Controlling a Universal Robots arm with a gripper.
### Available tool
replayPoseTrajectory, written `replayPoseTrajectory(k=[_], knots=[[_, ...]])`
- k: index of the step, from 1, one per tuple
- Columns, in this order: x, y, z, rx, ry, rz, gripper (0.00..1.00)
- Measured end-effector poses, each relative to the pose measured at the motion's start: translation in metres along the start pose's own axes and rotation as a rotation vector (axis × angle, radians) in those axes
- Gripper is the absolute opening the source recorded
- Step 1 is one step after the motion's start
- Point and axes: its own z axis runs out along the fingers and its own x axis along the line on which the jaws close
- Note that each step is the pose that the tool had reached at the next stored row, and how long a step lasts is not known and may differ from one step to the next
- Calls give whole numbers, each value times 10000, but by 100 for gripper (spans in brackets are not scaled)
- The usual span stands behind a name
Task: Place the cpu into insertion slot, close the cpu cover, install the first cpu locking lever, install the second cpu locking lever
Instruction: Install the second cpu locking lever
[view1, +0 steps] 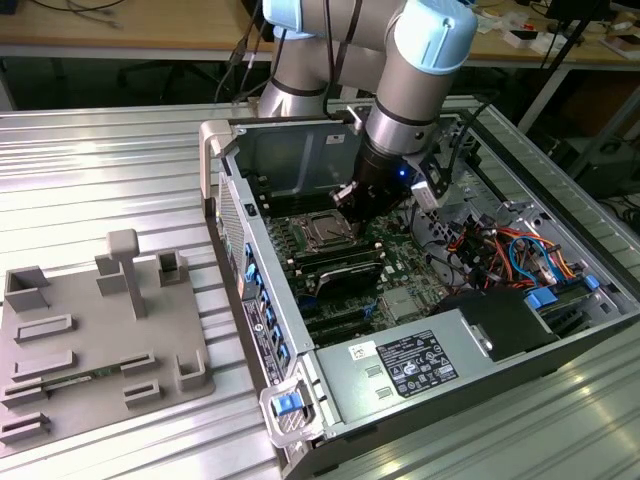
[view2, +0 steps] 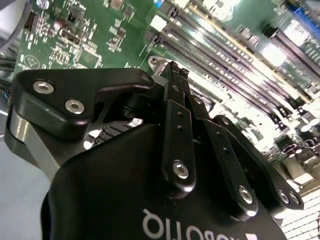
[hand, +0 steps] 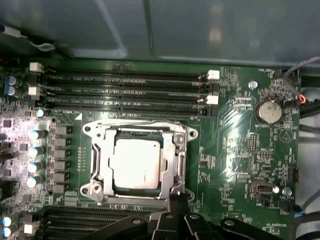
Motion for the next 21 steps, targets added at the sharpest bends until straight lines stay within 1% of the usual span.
replayPoseTrajectory(k=[2,4,5,9,11,12,13,14,21], knots=[[21,-1,25,2,70,0,11],[58,1,45,2,129,-3,11],[75,1,50,2,149,-3,11],[121,4,61,-1,173,-2,11],[131,5,63,0,180,-2,11],[174,7,64,-2,180,-3,11],[265,11,64,-3,179,-1,11],[286,12,64,-3,179,-2,11],[346,15,67,-3,179,-2,11]])
